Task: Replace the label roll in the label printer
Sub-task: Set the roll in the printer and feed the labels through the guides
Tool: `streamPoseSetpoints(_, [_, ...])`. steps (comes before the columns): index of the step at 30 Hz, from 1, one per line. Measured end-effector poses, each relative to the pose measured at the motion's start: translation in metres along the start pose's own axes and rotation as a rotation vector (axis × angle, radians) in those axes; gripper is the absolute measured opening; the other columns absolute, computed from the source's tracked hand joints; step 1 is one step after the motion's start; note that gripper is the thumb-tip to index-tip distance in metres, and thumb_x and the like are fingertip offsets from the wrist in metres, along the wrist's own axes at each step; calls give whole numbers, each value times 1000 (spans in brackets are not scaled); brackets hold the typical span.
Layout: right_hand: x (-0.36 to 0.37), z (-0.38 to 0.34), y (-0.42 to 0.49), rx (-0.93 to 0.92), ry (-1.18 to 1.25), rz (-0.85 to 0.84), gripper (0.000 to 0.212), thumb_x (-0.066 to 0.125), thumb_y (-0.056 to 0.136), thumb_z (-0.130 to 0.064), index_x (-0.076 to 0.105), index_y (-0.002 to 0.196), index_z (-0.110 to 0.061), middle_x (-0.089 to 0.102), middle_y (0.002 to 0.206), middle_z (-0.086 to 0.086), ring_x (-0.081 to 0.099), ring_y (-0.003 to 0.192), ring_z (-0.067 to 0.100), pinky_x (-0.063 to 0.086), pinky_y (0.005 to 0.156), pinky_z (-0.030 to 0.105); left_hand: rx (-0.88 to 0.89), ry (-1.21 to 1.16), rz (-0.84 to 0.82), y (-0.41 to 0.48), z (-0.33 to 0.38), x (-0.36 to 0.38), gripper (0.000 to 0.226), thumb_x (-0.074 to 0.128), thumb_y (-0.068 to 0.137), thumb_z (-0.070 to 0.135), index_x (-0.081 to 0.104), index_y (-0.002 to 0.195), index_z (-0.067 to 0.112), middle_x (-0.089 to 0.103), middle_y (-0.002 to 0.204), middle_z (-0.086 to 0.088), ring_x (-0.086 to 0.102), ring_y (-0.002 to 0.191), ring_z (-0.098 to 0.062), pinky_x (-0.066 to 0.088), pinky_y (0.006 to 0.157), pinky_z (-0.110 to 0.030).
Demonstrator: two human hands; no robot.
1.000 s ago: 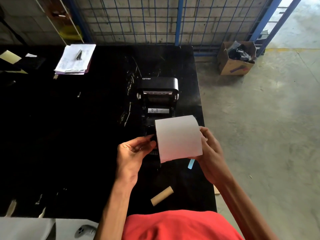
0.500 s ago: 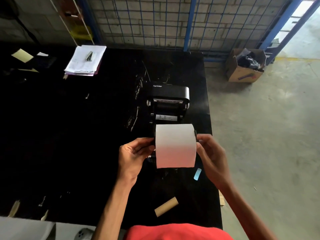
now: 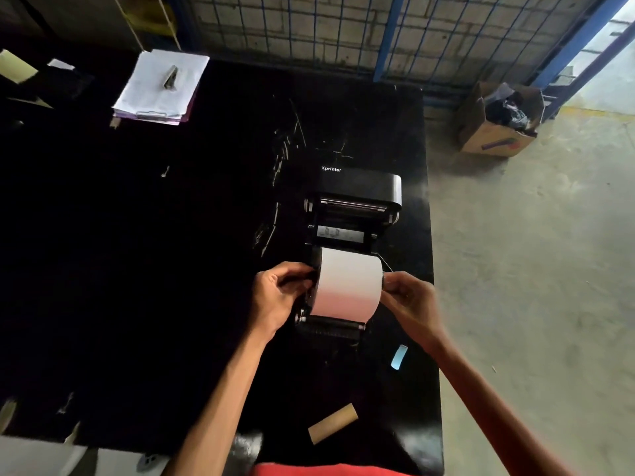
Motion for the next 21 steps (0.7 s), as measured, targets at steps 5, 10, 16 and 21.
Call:
streamPoseSetpoints(5, [9,8,36,-27,-140,45,23,81,81,3,75,101,-7,74,87,-7,69,80,-11,52,71,5,0,97,-11,35,-10,4,40,78,79,-9,76,94,28,79,92,18,74,91,-2,57,83,-15])
streamPoseSetpoints(10, [17,13,59,-56,-208,37,22,74,84,9,73,102,-3,74,92,-1,71,85,-2,55,78,11,30,259,32,58,-16,5,31,82,78,1,78,100,23,75,98,2,67,85,-9,52,81,-16])
streamPoseSetpoints(16, [22,23,69,-57,-336,61,29,80,78,8,75,104,-3,65,101,9,67,88,23,48,76,13,50,379,21,73,-19,11,30,83,77,7,80,104,19,64,92,15,49,74,-5,43,68,-9])
streamPoseSetpoints(21, [13,27,72,-79,-347,84,30,81,77,7,74,103,-6,60,98,-2,66,86,18,45,76,2,53,412,3,75,-21,22,29,83,78,5,80,103,20,55,86,25,45,72,-1,40,67,-6])
Point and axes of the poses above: each hand's wrist, its own y-axis towards the middle knuckle, its own x-axis out of the palm, z = x × y, the point moved 9 cm from there along y, towards the middle knuckle
